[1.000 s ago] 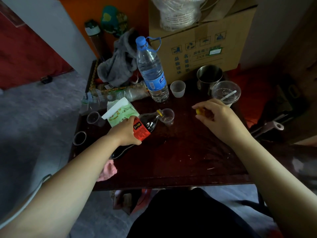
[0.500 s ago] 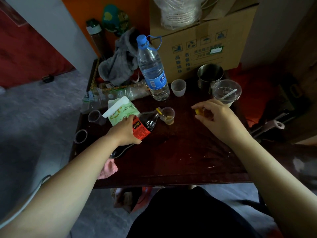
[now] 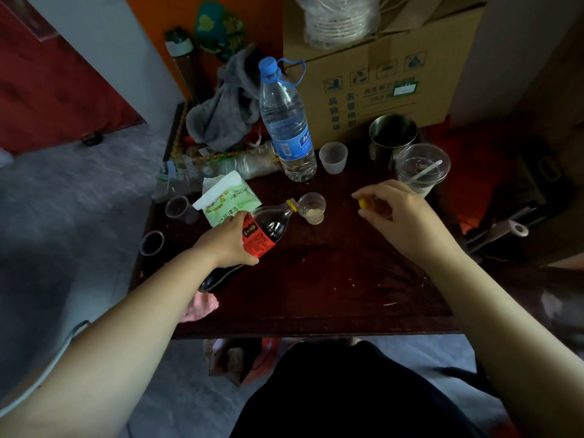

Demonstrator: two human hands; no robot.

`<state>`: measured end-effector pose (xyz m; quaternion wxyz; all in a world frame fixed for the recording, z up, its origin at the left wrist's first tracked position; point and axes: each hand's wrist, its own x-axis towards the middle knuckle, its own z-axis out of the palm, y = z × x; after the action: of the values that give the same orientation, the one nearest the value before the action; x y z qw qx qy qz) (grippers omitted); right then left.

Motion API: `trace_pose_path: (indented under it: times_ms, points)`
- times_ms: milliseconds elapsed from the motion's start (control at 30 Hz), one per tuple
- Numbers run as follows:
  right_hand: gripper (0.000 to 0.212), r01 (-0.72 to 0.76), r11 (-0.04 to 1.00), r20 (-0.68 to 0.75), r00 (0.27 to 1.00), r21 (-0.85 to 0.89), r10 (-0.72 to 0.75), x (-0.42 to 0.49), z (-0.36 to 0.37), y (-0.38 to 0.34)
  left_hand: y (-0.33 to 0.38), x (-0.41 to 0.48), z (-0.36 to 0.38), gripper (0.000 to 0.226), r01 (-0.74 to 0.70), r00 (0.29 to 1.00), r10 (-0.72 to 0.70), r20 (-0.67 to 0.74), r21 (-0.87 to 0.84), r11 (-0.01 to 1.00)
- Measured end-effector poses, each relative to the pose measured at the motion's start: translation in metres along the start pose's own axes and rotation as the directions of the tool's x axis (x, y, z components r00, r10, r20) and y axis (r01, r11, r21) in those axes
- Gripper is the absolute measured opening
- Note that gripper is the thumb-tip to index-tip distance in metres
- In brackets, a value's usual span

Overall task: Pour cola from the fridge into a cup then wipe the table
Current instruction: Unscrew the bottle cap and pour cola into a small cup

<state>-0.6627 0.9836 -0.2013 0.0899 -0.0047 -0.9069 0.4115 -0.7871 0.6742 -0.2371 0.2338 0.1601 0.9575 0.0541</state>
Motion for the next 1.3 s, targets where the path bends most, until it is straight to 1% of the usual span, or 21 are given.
trace_pose_path:
  times_ms: [533,933,1300]
  points:
    - [0.028,-0.012,1.0,0.0,1.0,-0.006,0.012,0.0,-0.001,-0.003,0.005,0.005,0.0,0.108,-0.003,1.0,0.002,0.012,0.014,1.0]
    - [0.028,-0.021,1.0,-0.005,1.0,-0.002,0.021,-0.001,0.0,0.0,0.009,0.011,-0.003,0.102,-0.007,1.0,0.007,0.026,0.028,1.0]
    - [0.029,-0.03,1.0,0.003,1.0,0.002,0.03,0.001,-0.001,0.003,0.011,0.015,-0.005,0.103,0.0,0.999,-0.001,0.036,0.02,1.0]
